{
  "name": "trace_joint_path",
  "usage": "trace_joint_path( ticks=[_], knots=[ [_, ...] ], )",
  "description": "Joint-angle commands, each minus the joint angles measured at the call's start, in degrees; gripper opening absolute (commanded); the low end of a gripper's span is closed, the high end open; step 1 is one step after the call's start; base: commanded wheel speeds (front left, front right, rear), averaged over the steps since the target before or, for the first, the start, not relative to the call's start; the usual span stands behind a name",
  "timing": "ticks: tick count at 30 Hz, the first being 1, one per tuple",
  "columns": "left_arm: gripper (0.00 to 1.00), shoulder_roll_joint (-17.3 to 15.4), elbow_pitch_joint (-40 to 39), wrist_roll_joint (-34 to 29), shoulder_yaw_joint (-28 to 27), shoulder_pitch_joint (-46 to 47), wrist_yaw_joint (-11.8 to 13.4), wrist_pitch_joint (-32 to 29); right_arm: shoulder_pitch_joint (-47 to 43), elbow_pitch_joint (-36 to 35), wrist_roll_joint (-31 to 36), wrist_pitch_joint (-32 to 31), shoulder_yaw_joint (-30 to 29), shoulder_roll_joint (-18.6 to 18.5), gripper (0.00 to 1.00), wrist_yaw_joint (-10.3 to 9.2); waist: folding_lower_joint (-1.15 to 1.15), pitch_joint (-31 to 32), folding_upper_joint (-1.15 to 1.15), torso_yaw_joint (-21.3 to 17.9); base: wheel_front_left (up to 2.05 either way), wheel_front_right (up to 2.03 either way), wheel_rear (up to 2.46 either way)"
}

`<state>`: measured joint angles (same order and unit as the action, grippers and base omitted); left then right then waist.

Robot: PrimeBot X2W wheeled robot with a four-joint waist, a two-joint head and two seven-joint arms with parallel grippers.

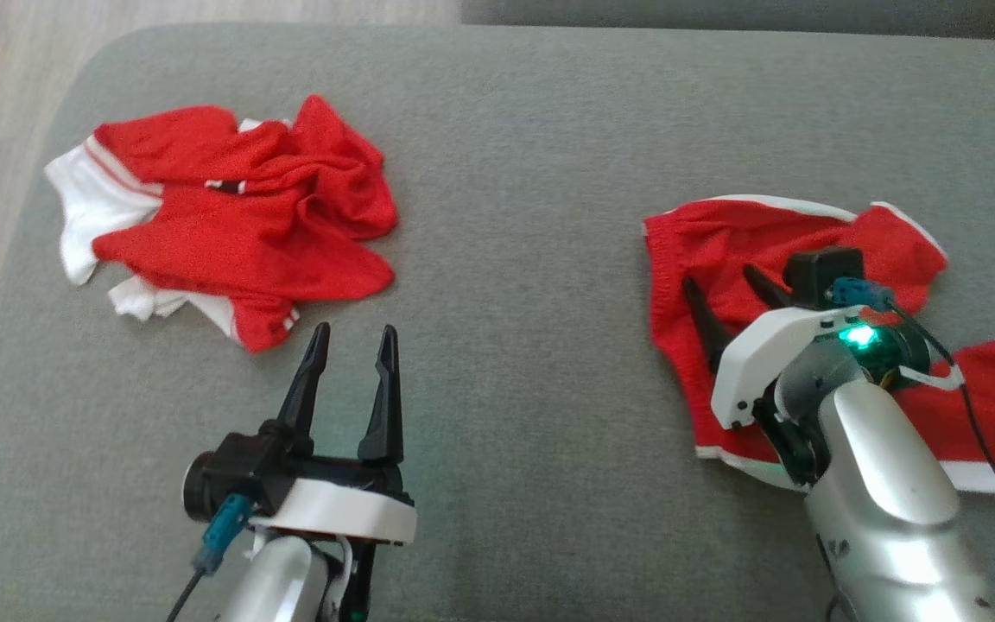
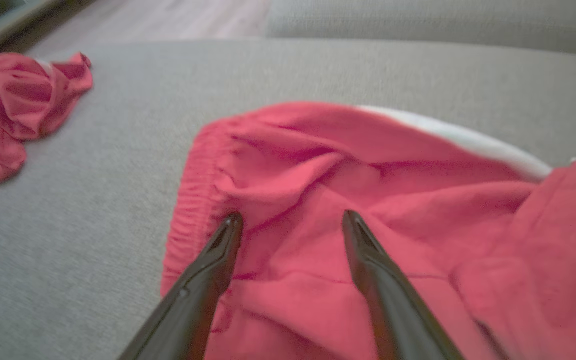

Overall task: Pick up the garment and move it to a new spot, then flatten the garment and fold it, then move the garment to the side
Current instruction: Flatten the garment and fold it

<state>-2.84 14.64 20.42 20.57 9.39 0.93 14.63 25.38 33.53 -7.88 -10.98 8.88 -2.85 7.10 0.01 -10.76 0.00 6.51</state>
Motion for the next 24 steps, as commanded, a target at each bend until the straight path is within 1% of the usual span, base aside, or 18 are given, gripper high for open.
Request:
trace_joint_path(
  ticks=[1, 4, 9, 14, 15, 16, 20, 22, 24],
  knots=[
    [1.00, 0.0, -1.4, 0.5, -1.3, 2.2, -0.2, 0.4, 2.9, 0.1, 0.5, -0.3, 1.0, 0.0, 1.00, 0.39, -0.01, -0.9, 0.00, 1.4, 0.00, 0.00, 0.00],
    [1.00, 0.0, -1.5, 1.0, -1.1, 2.4, 0.1, 0.4, 5.2, 5.1, 0.2, -1.5, 1.4, 0.0, 1.00, 0.39, -0.01, -1.5, 0.00, 2.4, 0.00, 0.00, 0.00],
    [1.00, 0.0, -1.6, 1.3, -1.0, 2.6, 0.1, 0.4, 8.3, 12.4, 0.3, -4.3, 1.4, 0.0, 1.00, 0.39, -0.01, -2.8, 0.00, 3.9, 0.00, 0.00, 0.00],
    [1.00, 0.0, -1.8, 1.7, -0.9, 3.2, 0.1, 0.4, 10.1, 18.1, 0.5, -6.3, 0.5, 0.0, 1.00, 0.39, -0.01, -3.7, 0.00, 5.2, 0.00, 0.00, 0.00],
    [1.00, 0.0, -1.8, 1.8, -0.8, 3.2, 0.1, 0.4, 10.4, 18.8, 0.6, -6.3, 0.4, 0.0, 0.93, 0.39, -0.01, -3.8, 0.00, 5.3, 0.00, 0.00, 0.00],
    [1.00, 0.0, -1.8, 1.8, -0.8, 3.2, 0.1, 0.4, 10.7, 19.4, 0.7, -6.1, 0.3, 0.0, 0.00, 0.39, -0.01, -3.9, 0.00, 5.4, 0.00, 0.00, 0.00],
    [1.00, 0.0, -1.8, 1.8, -0.8, 3.3, 0.1, 0.4, 11.7, 20.4, -0.3, -4.6, 0.3, 0.0, 0.00, 0.39, -0.01, -4.1, 0.00, 5.8, 0.00, 0.00, 0.00],
    [1.00, 0.0, -1.7, 1.8, -0.7, 3.5, 0.1, 0.4, 13.5, 20.1, -1.5, -1.3, 0.4, 0.0, 0.00, 0.39, -0.01, -4.3, 0.00, 6.1, 0.00, 0.00, 0.00],
    [1.00, 0.0, -1.7, 1.8, -0.7, 3.6, 0.1, 0.4, 14.3, 19.9, -1.8, 0.0, 0.4, 0.0, 0.00, 0.39, -0.01, -4.3, 0.00, 6.2, 0.00, 0.00, 0.00]
  ],
)
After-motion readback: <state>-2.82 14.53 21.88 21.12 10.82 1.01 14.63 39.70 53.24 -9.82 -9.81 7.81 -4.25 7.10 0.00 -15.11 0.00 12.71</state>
